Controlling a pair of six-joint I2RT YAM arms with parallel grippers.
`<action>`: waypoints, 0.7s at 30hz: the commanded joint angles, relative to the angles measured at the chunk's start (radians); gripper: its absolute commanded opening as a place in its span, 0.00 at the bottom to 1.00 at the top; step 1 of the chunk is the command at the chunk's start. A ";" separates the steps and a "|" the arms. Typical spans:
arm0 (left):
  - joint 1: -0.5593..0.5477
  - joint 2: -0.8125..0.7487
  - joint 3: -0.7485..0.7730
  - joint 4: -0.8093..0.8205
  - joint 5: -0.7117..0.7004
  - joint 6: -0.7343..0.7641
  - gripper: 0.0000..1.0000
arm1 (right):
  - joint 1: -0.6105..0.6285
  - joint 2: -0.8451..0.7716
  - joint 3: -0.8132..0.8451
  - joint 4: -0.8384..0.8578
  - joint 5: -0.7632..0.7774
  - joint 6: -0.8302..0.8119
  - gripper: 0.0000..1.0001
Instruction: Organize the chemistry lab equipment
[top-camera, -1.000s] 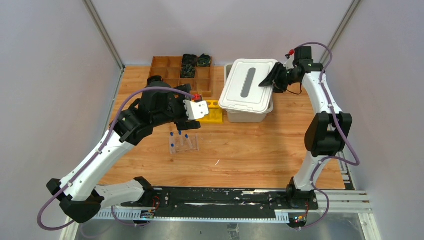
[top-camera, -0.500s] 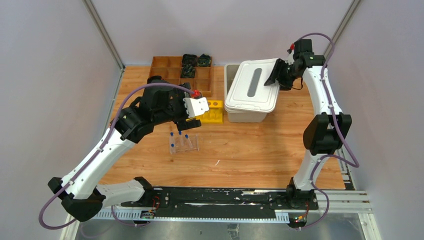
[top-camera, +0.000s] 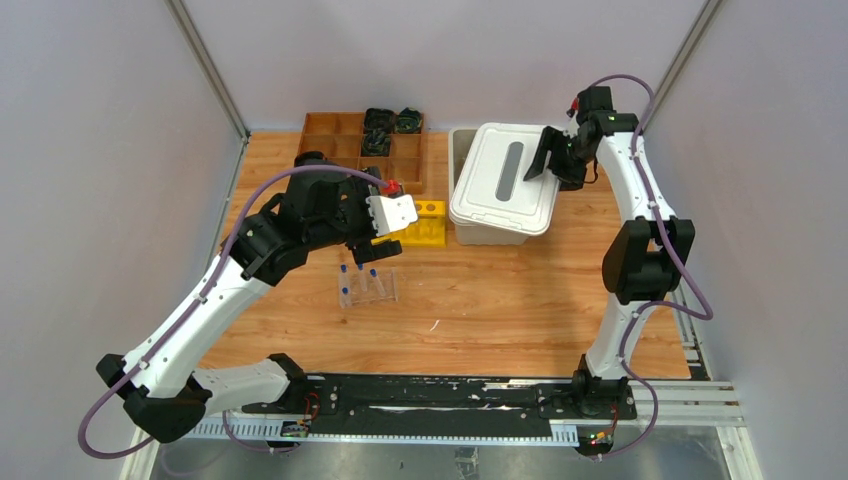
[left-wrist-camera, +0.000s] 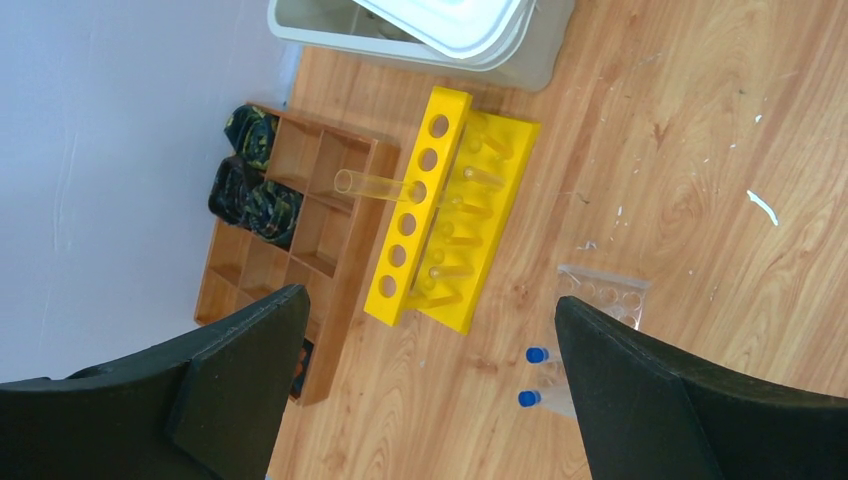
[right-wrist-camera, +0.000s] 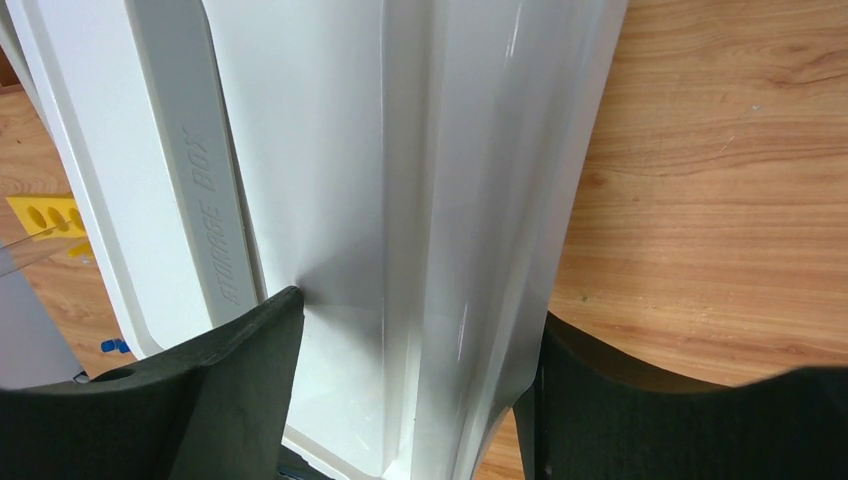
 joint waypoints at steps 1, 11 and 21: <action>0.006 -0.015 0.028 0.001 0.020 -0.020 1.00 | 0.013 0.028 -0.030 -0.062 0.196 -0.099 0.73; 0.008 -0.001 0.078 -0.080 0.108 -0.111 1.00 | 0.035 0.060 -0.008 -0.033 0.206 -0.150 0.76; 0.008 0.008 0.084 -0.100 0.138 -0.118 1.00 | 0.078 0.073 -0.022 0.029 0.259 -0.186 0.78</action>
